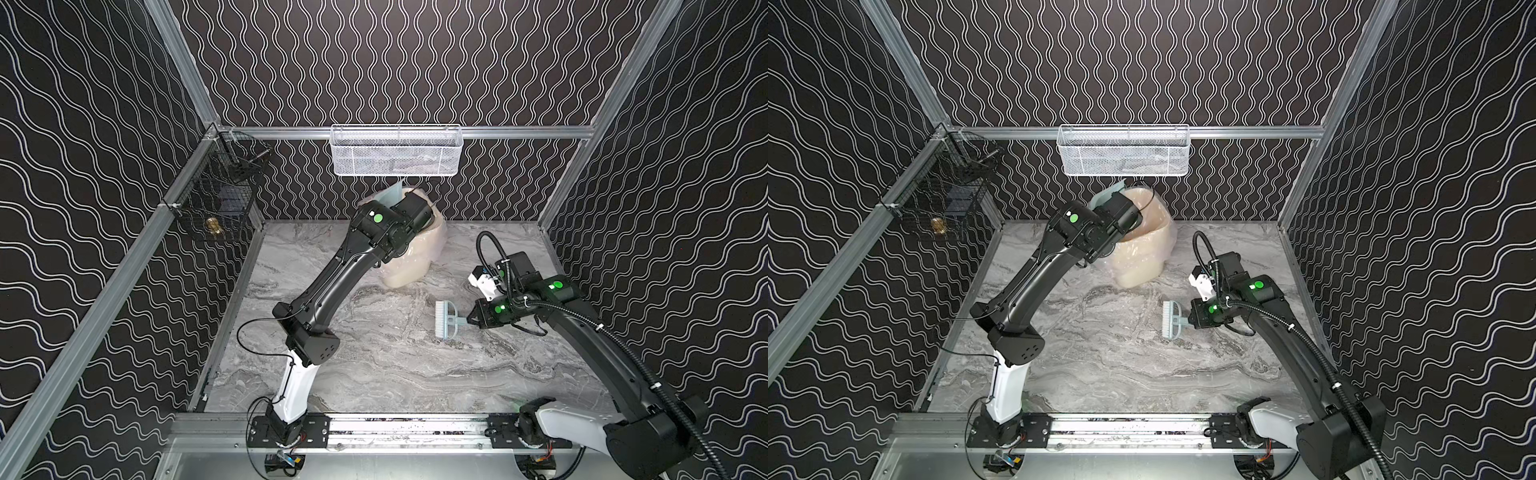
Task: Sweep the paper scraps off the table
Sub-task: 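Tip the teal dustpan over the bin with the left gripper, then lower the dustpan and brush onto the table with both grippers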
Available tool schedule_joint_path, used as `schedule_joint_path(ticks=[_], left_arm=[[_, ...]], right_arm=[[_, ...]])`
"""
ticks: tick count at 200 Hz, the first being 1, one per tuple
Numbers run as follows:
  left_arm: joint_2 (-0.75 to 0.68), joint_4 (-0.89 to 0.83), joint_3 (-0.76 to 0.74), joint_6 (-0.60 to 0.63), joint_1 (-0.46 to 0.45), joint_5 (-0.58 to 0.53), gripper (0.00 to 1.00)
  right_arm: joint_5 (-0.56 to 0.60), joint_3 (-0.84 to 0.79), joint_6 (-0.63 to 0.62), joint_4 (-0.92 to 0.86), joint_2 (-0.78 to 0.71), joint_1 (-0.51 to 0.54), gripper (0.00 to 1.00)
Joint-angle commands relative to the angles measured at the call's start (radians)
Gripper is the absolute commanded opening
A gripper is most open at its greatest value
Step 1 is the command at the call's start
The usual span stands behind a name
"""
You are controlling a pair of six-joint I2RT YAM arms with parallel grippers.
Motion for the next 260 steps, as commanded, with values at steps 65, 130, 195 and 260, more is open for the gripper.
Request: schedule_joint_path(ticks=[65, 130, 195, 260], left_arm=[[-0.411, 0.134, -0.418, -0.38, 0.003, 0.321, 0.0], [-0.804, 0.335, -1.031, -0.747, 0.009, 0.57, 0.0], [-1.068, 0.608, -1.552, -0.931, 0.121, 0.817, 0.0], [-1.044, 0.879, -1.815, -0.968, 0.184, 0.968, 0.0]], right_arm=[[0.031, 0.052, -0.005, 0.024, 0.017, -0.057, 0.0], [-0.043, 0.017, 0.064, 0.137, 0.042, -0.245, 0.0], [-0.214, -0.137, 0.217, 0.356, 0.08, -0.431, 0.0], [-0.299, -0.3, 0.304, 0.5, 0.111, -0.484, 0.0]])
